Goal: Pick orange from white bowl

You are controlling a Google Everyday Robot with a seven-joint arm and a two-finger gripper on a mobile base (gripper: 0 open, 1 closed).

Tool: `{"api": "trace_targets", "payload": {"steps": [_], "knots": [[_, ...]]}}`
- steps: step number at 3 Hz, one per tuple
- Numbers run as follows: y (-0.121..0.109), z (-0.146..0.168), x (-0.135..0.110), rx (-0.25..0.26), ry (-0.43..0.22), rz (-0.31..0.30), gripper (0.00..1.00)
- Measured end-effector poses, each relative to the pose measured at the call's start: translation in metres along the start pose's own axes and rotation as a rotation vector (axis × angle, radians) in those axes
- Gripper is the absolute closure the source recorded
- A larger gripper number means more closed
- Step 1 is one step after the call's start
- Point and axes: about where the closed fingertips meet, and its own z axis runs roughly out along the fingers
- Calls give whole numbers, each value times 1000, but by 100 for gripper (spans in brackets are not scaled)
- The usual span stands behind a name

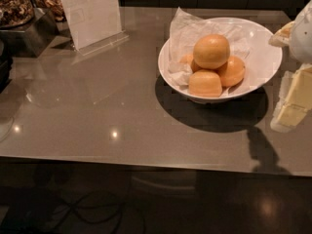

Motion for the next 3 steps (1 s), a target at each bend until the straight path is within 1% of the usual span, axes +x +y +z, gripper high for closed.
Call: {"api": "trace_targets", "payload": {"steps": [1,2,3], "knots": [[-1,0,-1,4,-5,-3,0],[-23,15,-25,-11,-84,-53,0],[-50,40,-64,-52,-181,-131,0]]}}
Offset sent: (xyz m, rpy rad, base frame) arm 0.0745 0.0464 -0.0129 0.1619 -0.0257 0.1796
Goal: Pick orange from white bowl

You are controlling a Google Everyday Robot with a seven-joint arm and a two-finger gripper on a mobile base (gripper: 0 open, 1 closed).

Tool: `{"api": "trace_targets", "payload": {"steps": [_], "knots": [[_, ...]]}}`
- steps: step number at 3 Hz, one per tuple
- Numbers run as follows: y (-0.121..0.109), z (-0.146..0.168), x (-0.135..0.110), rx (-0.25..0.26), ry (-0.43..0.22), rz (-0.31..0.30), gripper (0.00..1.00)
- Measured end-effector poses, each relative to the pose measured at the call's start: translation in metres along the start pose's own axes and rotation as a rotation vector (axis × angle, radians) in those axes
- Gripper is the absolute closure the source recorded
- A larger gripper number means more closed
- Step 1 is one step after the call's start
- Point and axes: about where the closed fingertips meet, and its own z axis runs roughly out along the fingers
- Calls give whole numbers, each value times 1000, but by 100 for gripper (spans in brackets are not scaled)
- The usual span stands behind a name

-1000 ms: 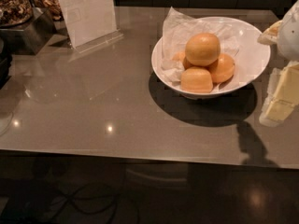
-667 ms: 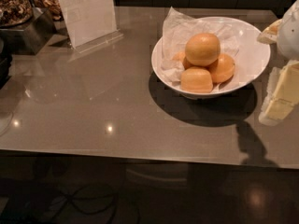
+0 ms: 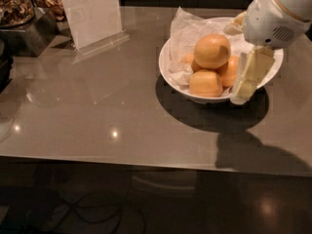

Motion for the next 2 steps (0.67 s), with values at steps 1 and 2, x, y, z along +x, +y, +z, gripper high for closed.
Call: {"api": "trace_targets", "payload": {"steps": [1,2], "knots": [[-25,23,-26,-21,-39,-48,0],[-27,25,-29,-21,-42,-52,0]]}}
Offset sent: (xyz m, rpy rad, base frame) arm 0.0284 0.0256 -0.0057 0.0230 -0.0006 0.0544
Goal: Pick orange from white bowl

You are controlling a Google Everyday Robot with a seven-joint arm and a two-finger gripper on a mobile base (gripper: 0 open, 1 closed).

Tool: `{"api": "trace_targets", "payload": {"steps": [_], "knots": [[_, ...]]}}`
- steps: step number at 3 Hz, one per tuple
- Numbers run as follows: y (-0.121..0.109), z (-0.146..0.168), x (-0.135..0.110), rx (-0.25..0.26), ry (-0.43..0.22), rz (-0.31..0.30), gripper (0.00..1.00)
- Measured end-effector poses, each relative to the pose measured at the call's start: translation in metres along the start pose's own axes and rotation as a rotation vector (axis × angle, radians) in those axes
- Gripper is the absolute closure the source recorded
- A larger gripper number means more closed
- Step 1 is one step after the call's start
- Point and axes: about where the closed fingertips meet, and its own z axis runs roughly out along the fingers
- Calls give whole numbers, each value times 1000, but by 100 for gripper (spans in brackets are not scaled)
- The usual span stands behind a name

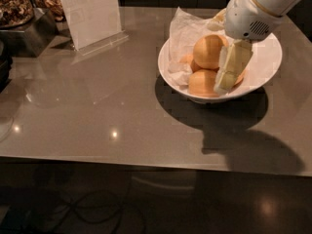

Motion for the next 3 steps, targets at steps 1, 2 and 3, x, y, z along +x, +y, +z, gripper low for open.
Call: {"api": "trace_targets", "payload": {"steps": [1,2,3], "knots": [[-13,2,-5,17,-21,-23,0],[-39,16,-14,0,-42,-73,0],[-64,35,-13,-34,-40,-86,0]]}}
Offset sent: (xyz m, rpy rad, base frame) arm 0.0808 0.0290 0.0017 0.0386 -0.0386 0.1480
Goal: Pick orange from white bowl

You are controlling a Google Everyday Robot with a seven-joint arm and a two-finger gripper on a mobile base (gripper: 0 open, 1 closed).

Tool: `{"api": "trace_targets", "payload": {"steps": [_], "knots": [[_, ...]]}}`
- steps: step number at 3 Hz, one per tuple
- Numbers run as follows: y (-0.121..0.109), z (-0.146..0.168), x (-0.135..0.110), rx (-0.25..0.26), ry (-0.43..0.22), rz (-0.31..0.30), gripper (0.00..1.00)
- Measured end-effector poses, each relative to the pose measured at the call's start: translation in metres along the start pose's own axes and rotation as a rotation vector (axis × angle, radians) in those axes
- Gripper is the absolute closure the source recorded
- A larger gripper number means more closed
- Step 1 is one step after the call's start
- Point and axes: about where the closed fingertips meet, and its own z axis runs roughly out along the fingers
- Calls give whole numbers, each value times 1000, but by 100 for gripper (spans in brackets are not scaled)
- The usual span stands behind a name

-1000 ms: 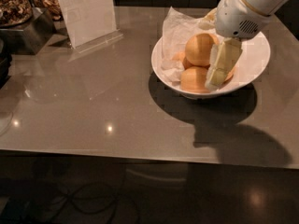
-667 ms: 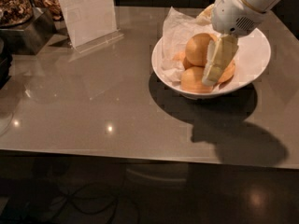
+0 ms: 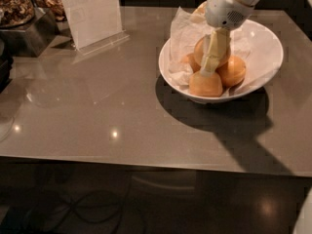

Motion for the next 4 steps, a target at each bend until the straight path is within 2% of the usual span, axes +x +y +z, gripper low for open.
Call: {"api": "trace_targets", "payload": {"steps": [2,3,4], "knots": [[-12,27,28,-62,31,51,0],[-13,26,45,-77,96,71,0],[-13,26,46,-77,99,72,34]]}}
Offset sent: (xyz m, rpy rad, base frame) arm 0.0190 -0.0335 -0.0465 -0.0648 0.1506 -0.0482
